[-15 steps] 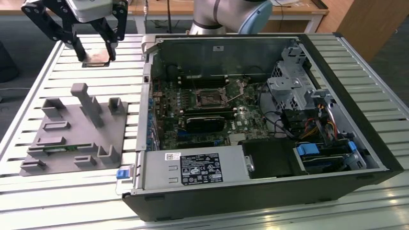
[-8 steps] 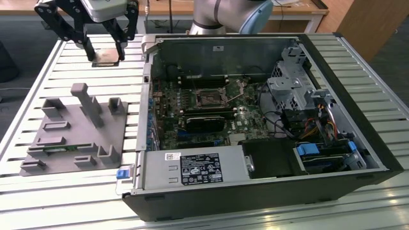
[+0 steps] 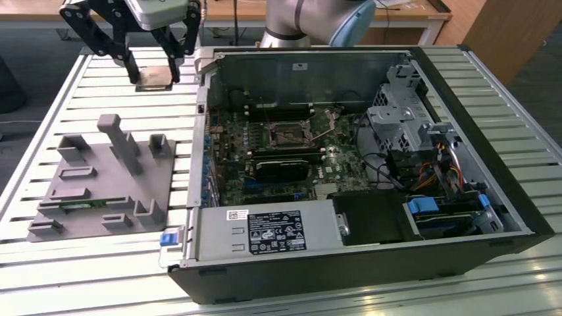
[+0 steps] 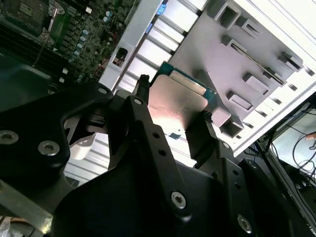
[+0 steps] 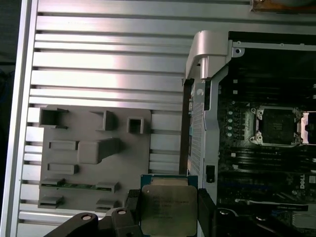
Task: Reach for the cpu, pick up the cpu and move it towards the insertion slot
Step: 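Pick up the cpu and move it towards the insertion slot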
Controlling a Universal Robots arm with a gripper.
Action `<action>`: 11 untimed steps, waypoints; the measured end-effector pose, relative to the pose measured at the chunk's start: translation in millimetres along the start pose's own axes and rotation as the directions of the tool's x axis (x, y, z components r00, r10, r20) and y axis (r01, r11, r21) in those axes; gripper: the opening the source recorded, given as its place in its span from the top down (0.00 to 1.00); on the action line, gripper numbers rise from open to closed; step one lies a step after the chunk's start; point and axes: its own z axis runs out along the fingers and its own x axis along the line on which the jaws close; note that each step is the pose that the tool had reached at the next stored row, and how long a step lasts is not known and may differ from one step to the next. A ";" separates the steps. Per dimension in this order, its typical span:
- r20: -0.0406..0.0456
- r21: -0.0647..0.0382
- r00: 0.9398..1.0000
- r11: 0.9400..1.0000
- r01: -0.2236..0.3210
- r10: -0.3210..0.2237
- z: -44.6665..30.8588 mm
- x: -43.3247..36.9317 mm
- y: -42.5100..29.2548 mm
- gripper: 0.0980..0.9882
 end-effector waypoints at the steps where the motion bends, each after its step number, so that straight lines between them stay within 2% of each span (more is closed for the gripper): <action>1: 0.000 0.000 1.000 1.000 0.000 0.000 -0.1 -2.8 0.0 0.50; 6: 0.001 0.000 1.000 1.000 0.000 0.000 -0.7 -20.6 0.7 0.50; 11: 0.002 0.000 1.000 1.000 0.000 0.000 -0.8 -36.4 4.7 0.50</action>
